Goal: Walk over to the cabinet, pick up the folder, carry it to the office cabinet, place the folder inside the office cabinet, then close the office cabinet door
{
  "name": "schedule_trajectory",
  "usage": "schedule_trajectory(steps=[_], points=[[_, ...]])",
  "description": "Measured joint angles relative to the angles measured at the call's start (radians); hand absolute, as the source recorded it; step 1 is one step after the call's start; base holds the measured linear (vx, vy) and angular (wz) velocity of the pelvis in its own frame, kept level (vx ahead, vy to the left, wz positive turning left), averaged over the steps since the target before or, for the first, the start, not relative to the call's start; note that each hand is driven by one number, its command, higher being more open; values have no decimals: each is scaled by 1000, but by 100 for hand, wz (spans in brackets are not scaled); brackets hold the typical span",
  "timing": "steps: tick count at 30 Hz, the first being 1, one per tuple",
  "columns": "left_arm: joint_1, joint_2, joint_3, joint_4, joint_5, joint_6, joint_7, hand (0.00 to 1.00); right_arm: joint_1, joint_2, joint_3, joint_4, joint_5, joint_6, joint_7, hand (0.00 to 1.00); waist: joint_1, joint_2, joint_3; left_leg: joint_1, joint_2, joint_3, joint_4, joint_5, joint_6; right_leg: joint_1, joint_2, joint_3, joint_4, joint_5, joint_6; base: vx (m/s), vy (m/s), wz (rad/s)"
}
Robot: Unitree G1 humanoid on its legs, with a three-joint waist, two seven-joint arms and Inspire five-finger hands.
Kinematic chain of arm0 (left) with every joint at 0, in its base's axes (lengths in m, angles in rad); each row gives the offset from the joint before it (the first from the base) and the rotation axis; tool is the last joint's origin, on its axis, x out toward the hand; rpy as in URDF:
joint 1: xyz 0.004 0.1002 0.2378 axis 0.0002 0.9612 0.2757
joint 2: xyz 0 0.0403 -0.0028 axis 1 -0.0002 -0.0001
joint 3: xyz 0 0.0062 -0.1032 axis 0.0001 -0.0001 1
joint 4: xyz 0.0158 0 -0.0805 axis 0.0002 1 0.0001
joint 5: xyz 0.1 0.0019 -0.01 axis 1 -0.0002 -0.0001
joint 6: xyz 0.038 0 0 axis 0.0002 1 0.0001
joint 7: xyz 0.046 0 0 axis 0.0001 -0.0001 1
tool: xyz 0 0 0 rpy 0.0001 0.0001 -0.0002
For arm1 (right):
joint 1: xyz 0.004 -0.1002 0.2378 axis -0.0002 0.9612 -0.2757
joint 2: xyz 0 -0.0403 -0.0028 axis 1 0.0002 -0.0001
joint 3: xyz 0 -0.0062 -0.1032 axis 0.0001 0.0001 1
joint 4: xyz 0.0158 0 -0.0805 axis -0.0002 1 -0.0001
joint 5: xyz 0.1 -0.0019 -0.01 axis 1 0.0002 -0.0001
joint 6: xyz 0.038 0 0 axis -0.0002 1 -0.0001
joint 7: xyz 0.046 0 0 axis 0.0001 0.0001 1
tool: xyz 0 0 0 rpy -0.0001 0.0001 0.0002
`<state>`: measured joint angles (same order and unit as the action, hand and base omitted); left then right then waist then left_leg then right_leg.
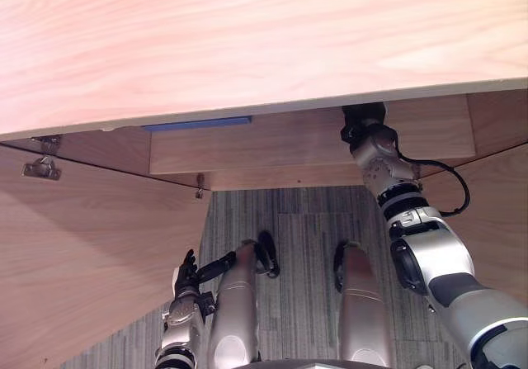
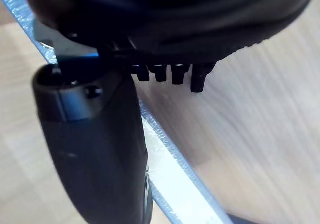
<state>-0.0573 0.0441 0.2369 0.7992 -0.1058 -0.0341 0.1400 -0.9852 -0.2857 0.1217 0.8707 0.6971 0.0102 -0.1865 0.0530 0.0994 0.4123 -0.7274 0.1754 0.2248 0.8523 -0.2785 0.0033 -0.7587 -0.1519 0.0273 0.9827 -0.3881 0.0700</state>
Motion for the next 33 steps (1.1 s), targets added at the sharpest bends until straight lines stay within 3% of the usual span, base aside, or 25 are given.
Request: schedule_trajectory(steps=[6, 10, 13, 19, 27, 29, 32, 33], points=[[0, 26, -26, 11, 2, -3, -20, 100, 32, -79, 31, 33, -187, 35, 58, 100, -5, -6, -4, 10, -1, 9, -10, -2, 9, 14, 0, 4, -31, 18, 11, 10, 54, -4], [0, 32, -30, 12, 20, -9, -47, 100, 73, -192, 101, 16, -262, 39, 128, 100, -4, -6, -4, 14, -7, 6, -7, -5, 20, 28, -7, 1, -40, 21, 17, 3, 49, 3], [0, 54, -31, 20, 27, -9, -73, 100, 113, -209, 97, 16, -163, 42, 186, 100, -4, -27, -14, 18, -8, 8, -8, -6, 23, 33, -9, 2, -42, 21, 17, 3, 12, 1], [0, 59, -34, 29, 28, -9, -96, 100, 165, -205, 80, 16, 142, 28, 228, 100, -2, -30, -16, 36, -9, 13, -9, -9, 27, 48, -10, 5, -46, 22, 18, 1, 2, -1], [0, 58, -37, 41, 28, 1, -98, 100, 216, -135, 9, 18, 289, 6, 227, 100, -2, -30, -23, 60, -10, 17, -26, -9, 27, 71, -9, 5, -64, 23, 19, 5, 1, 0], [0, 58, -40, 41, 28, 1, -98, 100, 217, -137, 15, 18, 285, 6, 227, 100, -2, -29, -25, 62, -9, 17, -29, -9, 27, 74, -9, 4, -69, 23, 20, 35, 12, -1], [0, 60, -45, 42, 28, 1, -101, 100, 216, -166, 79, -1, 152, 3, 228, 100, -2, -29, -27, 63, -9, 17, -31, -9, 27, 74, -8, 4, -71, 23, 20, 0, 0, 0], [1, 65, -51, 42, 28, 0, -104, 100, 216, -217, 163, -49, -34, 5, 234, 100, -2, -29, -27, 63, -9, 18, -32, -9, 27, 74, -7, 4, -73, 24, 20, 0, 0, 0]])
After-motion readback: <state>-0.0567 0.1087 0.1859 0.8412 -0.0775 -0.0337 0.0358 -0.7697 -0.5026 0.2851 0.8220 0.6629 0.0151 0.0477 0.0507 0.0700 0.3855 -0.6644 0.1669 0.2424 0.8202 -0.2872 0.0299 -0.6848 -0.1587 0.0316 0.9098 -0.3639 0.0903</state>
